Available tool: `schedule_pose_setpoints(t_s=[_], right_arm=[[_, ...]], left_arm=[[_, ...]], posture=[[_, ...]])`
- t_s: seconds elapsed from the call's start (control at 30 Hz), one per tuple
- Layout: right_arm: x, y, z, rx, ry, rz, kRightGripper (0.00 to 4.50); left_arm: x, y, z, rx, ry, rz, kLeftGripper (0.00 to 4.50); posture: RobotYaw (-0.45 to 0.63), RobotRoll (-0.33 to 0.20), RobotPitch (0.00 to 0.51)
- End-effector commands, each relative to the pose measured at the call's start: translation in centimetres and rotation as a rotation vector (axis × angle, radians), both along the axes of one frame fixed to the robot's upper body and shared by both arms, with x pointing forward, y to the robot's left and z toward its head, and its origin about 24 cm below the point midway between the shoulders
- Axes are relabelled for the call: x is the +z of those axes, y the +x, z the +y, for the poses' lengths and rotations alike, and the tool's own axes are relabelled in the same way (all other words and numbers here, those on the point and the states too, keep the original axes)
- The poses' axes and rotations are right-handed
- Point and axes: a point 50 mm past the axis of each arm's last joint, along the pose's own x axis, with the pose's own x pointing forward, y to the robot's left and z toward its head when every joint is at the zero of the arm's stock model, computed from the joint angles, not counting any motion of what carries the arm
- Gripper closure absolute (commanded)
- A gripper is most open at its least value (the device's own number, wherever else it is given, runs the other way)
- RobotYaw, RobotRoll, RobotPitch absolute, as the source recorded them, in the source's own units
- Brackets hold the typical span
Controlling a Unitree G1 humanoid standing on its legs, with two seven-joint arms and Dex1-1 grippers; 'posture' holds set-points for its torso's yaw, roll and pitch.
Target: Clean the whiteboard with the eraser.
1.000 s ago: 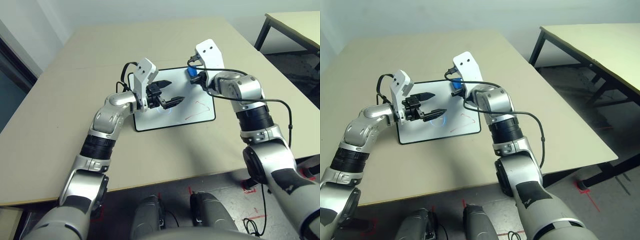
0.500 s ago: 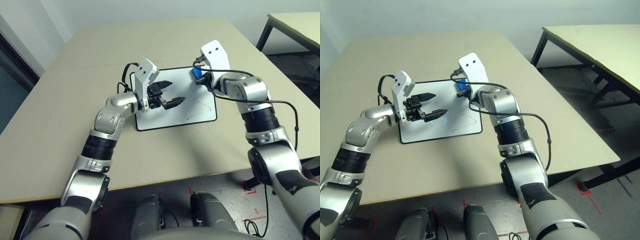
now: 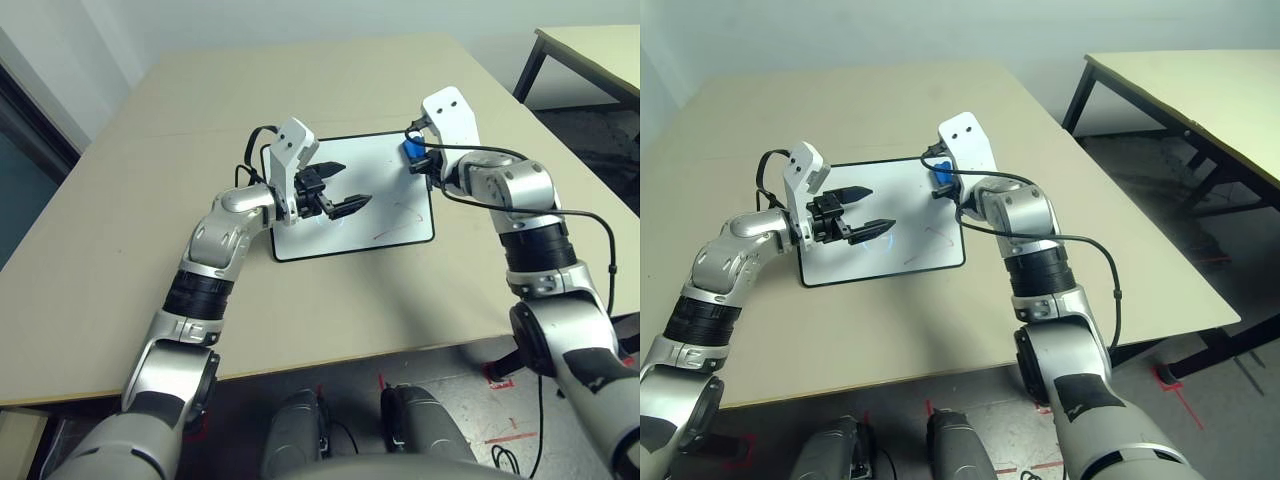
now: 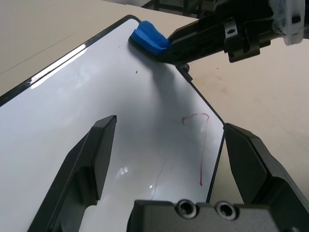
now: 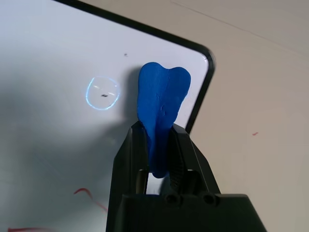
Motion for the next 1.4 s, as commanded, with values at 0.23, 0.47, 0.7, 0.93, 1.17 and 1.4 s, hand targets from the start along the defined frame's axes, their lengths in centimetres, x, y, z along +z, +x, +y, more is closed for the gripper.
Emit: schedule_pose_setpoints(t_s=[0.23,0.47,0.7,0.93,1.17,1.4], right_arm=[[-1.7,-1.8,2.9,0.114,0.01,0.078,3.93],[-1.9,-1.6,2.6,0.105,-0.004,0.075,3.93],[0.1,0.2,1.4,0.027,0.017,-0.021,3.93],[0.8,0.6,1.3,-0.007,0.049,-0.071,3.93],[-0.9,-0.9,2.2,0.058,0.02,0.034,3.93],[-3.4,-2.8,2.3,0.081,-0.008,0.128,3.93]], left_arm=[[-0.3,0.0,0.0,0.002,0.012,0.015,0.0],[-0.3,-0.1,0.0,0.003,0.011,0.015,0.0],[-0.4,-0.2,0.0,0.001,0.009,0.017,0.0],[-0.4,-0.2,-0.1,-0.003,0.007,0.019,0.0],[-0.4,-0.2,-0.2,-0.005,0.006,0.02,0.0],[-0.5,-0.2,-0.2,-0.003,0.005,0.021,0.0]], posture=[[-0.11,0.0,0.086],[-0.11,0.0,0.09],[-0.11,0.0,0.092],[-0.12,0.0,0.093],[-0.12,0.0,0.094],[-0.12,0.0,0.095]])
